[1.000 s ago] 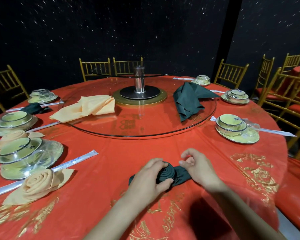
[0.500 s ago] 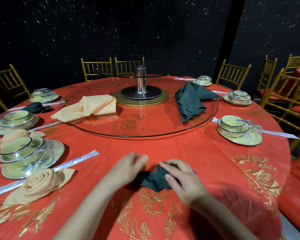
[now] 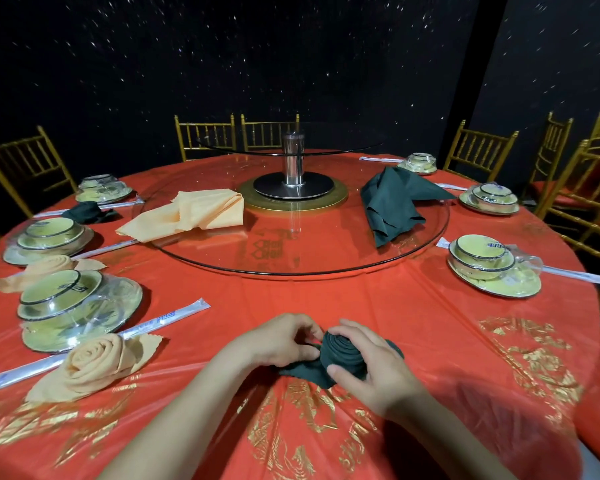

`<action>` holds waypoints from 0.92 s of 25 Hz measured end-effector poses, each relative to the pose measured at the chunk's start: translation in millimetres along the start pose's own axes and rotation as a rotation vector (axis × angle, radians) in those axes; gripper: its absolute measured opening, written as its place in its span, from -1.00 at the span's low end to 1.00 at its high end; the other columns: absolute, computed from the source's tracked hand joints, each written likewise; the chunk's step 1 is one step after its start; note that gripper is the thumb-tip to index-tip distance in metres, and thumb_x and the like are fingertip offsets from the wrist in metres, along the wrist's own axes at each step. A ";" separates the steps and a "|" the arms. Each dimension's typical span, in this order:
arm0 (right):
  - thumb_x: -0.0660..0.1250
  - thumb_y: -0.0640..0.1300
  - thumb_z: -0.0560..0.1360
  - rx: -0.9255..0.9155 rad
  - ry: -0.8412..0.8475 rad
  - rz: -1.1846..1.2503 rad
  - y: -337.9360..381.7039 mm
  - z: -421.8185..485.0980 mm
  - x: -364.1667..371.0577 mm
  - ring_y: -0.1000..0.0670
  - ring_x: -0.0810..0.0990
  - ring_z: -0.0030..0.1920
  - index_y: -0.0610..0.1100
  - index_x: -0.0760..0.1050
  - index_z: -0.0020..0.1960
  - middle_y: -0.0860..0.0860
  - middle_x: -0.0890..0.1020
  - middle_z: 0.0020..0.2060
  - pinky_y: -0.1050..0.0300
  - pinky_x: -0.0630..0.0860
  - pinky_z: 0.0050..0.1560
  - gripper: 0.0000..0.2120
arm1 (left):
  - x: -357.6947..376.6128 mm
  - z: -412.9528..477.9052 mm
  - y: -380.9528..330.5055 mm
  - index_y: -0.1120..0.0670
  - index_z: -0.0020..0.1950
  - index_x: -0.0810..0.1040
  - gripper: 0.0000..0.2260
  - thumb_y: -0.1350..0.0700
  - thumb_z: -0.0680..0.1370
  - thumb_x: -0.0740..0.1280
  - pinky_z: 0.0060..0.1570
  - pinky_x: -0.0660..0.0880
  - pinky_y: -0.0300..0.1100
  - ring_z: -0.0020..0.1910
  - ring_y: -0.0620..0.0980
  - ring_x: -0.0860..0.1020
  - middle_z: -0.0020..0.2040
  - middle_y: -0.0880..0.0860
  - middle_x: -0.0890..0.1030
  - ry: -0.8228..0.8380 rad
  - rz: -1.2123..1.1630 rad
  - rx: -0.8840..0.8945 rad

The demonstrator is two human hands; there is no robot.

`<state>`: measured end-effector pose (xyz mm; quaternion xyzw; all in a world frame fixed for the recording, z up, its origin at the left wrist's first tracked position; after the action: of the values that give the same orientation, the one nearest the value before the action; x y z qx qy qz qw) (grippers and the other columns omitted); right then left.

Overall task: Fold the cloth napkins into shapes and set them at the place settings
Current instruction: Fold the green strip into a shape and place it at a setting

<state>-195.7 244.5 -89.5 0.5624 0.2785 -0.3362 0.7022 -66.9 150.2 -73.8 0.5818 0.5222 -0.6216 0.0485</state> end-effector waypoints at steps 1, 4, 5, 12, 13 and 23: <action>0.13 0.31 0.31 0.007 0.004 -0.012 -0.1 0.4 0.7 0.26 0.22 0.36 0.22 0.31 0.31 0.28 0.27 0.32 0.25 0.16 0.38 -0.42 | -1.0 -1.0 -0.4 0.06 -0.01 0.59 -0.93 0.11 0.53 0.36 -0.03 0.43 -0.25 -0.01 -0.03 0.57 -0.09 -0.04 0.59 -0.060 -0.005 0.033; 0.13 0.29 0.31 -0.011 0.001 -0.050 1.1 1.5 0.4 0.23 0.27 0.34 0.21 0.34 0.30 0.29 0.32 0.28 0.25 0.21 0.34 -0.43 | -6.1 0.6 3.6 0.08 -0.10 0.64 -0.89 0.09 0.55 0.34 -0.04 0.46 -0.21 -0.02 -0.06 0.59 -0.08 -0.04 0.67 -0.303 0.029 0.013; 0.12 0.29 0.31 -0.024 0.006 -0.071 2.2 1.6 1.7 0.23 0.28 0.33 0.21 0.34 0.30 0.32 0.32 0.26 0.26 0.22 0.33 -0.43 | -5.9 1.0 6.1 0.08 -0.10 0.65 -0.88 0.08 0.54 0.35 -0.02 0.46 -0.19 -0.01 -0.05 0.59 -0.06 -0.03 0.67 -0.352 0.019 -0.003; 0.10 0.31 0.32 -0.047 0.019 -0.136 1.5 0.0 3.8 0.32 0.24 0.31 0.26 0.28 0.30 0.40 0.28 0.24 0.18 0.14 0.31 -0.45 | -9.3 -16.9 6.7 0.01 -0.04 0.58 -0.87 -0.02 0.49 0.39 -0.21 0.38 -0.19 -0.13 -0.04 0.56 -0.22 -0.09 0.56 -0.498 0.083 -0.026; 0.08 0.32 0.32 -0.052 0.023 -0.170 2.8 -0.4 3.7 0.36 0.23 0.29 0.28 0.26 0.31 0.43 0.26 0.23 0.19 0.11 0.29 -0.45 | -10.7 -20.0 8.3 0.01 -0.02 0.58 -0.83 -0.05 0.49 0.38 -0.19 0.41 -0.18 -0.10 -0.03 0.56 -0.21 -0.10 0.55 -0.511 0.103 -0.047; 0.34 -0.06 0.51 0.245 -0.122 0.369 -22.2 2.1 -51.5 0.11 0.53 -0.03 0.01 0.45 0.21 0.14 0.55 -0.08 0.27 0.41 0.06 -0.72 | 18.3 -2.2 4.9 -0.10 0.07 0.43 -0.33 -0.50 0.15 0.22 0.23 0.40 -0.01 0.14 -0.06 0.52 0.05 -0.10 0.56 -0.174 -0.164 -0.097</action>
<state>-245.0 247.5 -62.8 0.6636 0.0850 -0.2669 0.6937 -68.0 159.6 -90.4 0.4782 0.5911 -0.6456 0.0708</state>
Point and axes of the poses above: each hand's wrist, its own z-axis towards the middle knuckle, its own x-axis out of the palm, y = z × x, the point moved 5 cm from there along z, towards the middle knuckle
